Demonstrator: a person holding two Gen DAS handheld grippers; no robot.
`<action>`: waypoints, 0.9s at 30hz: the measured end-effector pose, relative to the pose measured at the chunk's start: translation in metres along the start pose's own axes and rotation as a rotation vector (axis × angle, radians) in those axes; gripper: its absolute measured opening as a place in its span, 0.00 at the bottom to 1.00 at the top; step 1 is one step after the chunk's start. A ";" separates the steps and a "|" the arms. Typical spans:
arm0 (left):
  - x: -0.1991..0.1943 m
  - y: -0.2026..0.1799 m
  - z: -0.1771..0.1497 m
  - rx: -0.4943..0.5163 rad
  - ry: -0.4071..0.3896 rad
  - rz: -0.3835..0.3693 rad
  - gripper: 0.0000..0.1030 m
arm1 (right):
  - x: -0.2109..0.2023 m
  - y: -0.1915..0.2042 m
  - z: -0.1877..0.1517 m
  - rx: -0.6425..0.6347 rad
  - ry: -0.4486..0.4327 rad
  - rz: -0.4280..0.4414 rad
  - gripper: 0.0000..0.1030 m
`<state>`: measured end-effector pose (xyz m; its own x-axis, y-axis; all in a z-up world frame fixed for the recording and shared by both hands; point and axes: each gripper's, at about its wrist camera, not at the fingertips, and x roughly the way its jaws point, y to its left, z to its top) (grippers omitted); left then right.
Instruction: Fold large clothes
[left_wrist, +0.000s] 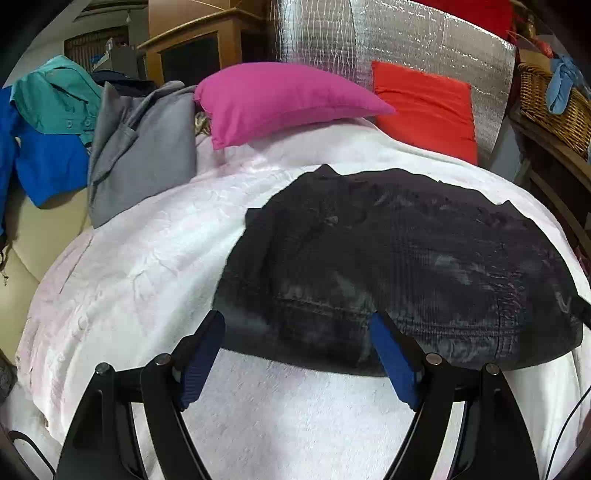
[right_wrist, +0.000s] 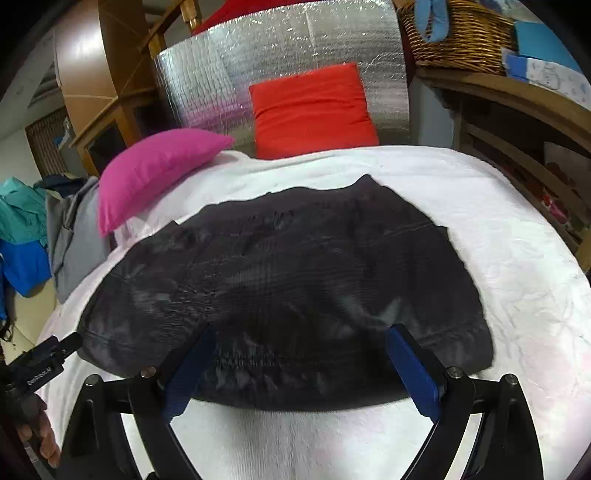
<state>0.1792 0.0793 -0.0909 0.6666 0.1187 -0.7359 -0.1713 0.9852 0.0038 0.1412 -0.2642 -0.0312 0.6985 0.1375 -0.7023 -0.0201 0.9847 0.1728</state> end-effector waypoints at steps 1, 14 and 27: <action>0.004 -0.002 0.001 -0.001 0.003 -0.002 0.79 | 0.008 0.001 0.000 -0.003 0.006 -0.003 0.92; 0.036 0.047 0.041 -0.072 0.052 -0.179 0.80 | 0.020 -0.063 0.039 0.065 0.050 0.033 0.92; 0.145 0.061 0.060 -0.152 0.317 -0.478 0.81 | 0.126 -0.178 0.063 0.302 0.335 0.278 0.75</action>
<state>0.3091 0.1636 -0.1563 0.4501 -0.3994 -0.7986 -0.0231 0.8889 -0.4576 0.2777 -0.4285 -0.1067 0.4279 0.4647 -0.7752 0.0694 0.8383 0.5408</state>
